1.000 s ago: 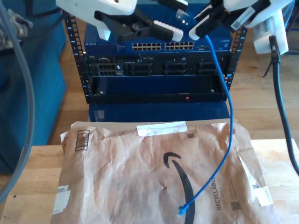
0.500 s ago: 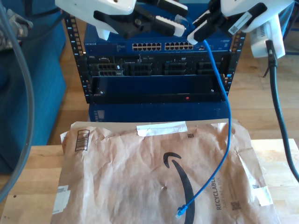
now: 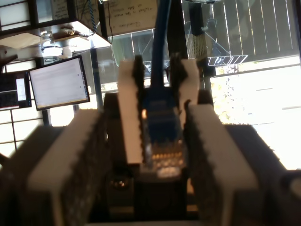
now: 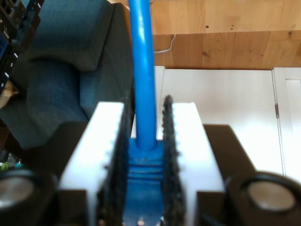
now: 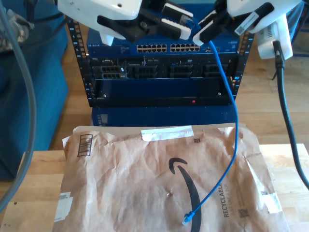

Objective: Grab the cable and plug it in

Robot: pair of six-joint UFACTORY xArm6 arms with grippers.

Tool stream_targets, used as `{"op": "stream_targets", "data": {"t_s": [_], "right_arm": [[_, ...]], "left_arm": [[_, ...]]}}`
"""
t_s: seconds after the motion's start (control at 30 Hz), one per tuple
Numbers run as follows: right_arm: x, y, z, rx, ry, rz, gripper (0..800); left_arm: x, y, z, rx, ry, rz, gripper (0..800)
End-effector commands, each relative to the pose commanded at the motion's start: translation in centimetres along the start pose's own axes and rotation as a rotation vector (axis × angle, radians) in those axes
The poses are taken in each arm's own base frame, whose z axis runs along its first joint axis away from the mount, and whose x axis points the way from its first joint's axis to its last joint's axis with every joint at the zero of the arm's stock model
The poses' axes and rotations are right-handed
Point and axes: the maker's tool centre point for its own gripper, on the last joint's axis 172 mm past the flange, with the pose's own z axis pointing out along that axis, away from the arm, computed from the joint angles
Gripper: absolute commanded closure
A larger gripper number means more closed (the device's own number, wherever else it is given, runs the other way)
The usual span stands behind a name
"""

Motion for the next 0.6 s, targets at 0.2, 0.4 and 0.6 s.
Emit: {"op": "stream_targets", "data": {"t_s": [0.2, 0.4, 0.6], "right_arm": [[0.0, 0.0, 0.1, -0.002, -0.001, 0.001, 792], [0.0, 0.0, 0.1, -0.002, -0.001, 0.001, 789], [-0.3, -0.2, -0.2, 0.009, -0.007, -0.011, 29]], "left_arm": [[0.0, 0.0, 0.0, 0.000, 0.002, 0.000, 644], [0.1, 0.0, -0.1, -0.003, 0.002, -0.001, 752], [1.1, 0.1, 0.2, -0.001, -0.001, -0.025, 795]]}}
